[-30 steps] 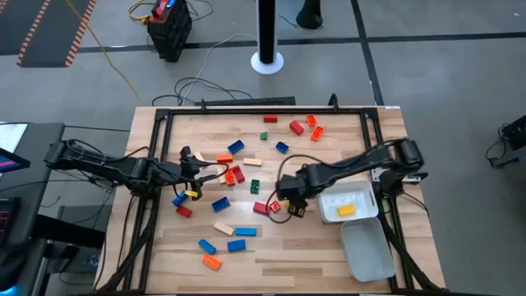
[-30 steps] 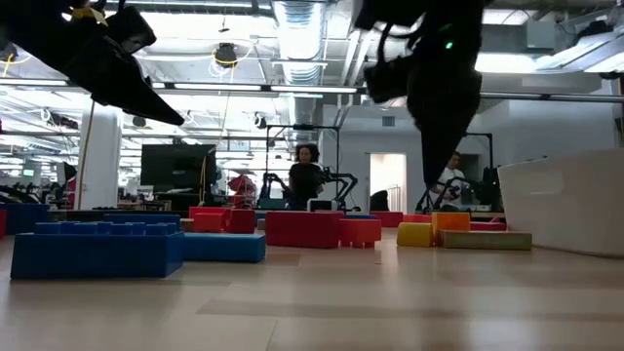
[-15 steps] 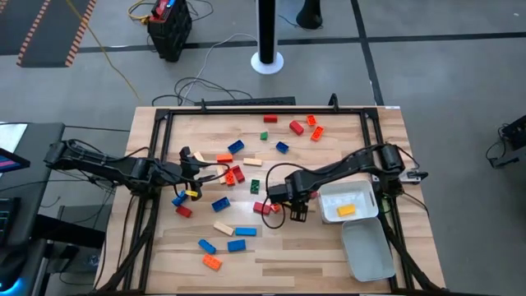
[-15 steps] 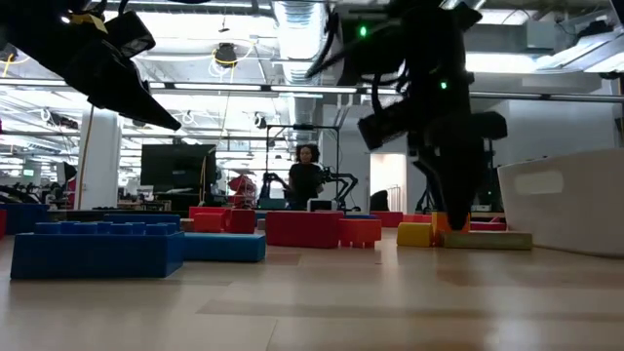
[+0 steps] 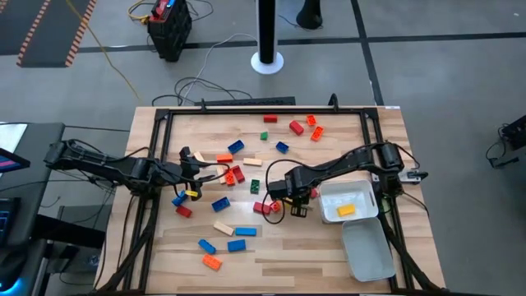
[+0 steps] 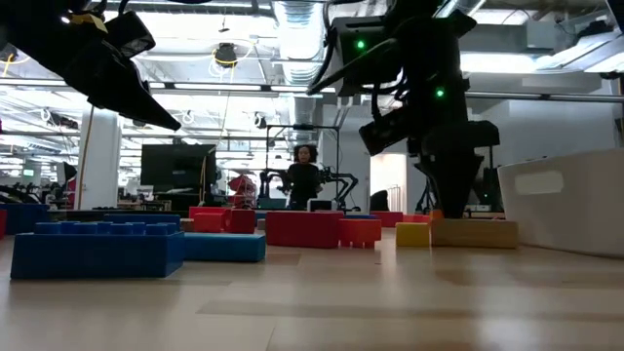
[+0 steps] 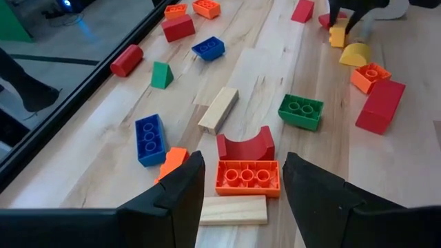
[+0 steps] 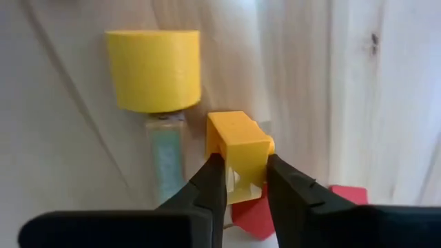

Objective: Sort blocks by size
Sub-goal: Put the 4 stud yellow game piece into the gray bin

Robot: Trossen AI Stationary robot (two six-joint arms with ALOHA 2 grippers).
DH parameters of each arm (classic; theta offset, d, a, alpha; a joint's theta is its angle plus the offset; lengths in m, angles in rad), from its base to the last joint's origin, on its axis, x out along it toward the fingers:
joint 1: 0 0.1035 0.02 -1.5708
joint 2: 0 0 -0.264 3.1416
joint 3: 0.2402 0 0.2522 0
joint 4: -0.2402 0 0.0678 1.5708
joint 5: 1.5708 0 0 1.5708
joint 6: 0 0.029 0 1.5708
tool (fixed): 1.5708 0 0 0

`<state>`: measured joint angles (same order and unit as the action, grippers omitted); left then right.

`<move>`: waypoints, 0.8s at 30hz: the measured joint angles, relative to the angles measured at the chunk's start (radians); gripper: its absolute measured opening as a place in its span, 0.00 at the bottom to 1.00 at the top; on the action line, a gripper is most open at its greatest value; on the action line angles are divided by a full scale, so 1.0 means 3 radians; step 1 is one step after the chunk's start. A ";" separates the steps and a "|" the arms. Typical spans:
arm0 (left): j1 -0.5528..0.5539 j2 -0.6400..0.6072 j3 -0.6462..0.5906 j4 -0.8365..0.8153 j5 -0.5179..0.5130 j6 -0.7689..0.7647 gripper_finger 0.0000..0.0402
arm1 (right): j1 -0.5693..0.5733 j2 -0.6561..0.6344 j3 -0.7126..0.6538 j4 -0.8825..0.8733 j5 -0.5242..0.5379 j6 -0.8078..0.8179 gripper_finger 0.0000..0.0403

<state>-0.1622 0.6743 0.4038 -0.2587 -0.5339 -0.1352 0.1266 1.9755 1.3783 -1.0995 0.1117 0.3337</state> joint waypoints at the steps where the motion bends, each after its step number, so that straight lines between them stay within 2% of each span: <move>1: 0.0001 0.0000 0.0000 0.0000 0.0000 0.0000 0.47 | 0.0009 -0.0005 0.0021 -0.0033 0.0051 0.0024 0.26; 6: 0.0001 0.0000 0.0000 -0.0023 0.0000 0.0012 0.47 | 0.0142 -0.0221 0.0059 -0.0159 0.0261 0.0234 0.25; 12: 0.0001 0.0000 0.0000 -0.0050 0.0000 0.0005 0.47 | 0.0439 -0.0779 0.0059 -0.0421 0.0336 0.0832 0.25; 18: 0.0001 0.0000 0.0000 -0.0051 0.0000 -0.0001 0.47 | 0.1003 -0.1362 -0.0087 -0.0480 0.0201 0.1820 0.26; 21: 0.0001 0.0000 0.0000 -0.0051 0.0000 -0.0002 0.47 | 0.1331 -0.1518 -0.0187 -0.0574 0.0169 0.2394 0.26; 24: 0.0000 0.0000 0.0000 -0.0050 0.0000 -0.0007 0.47 | 0.1631 -0.1601 -0.0336 -0.0612 -0.0030 0.2984 0.24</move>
<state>-0.1622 0.6743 0.4038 -0.2737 -0.5339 -0.1372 0.6159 1.4952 1.2776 -1.2830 0.1026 1.2290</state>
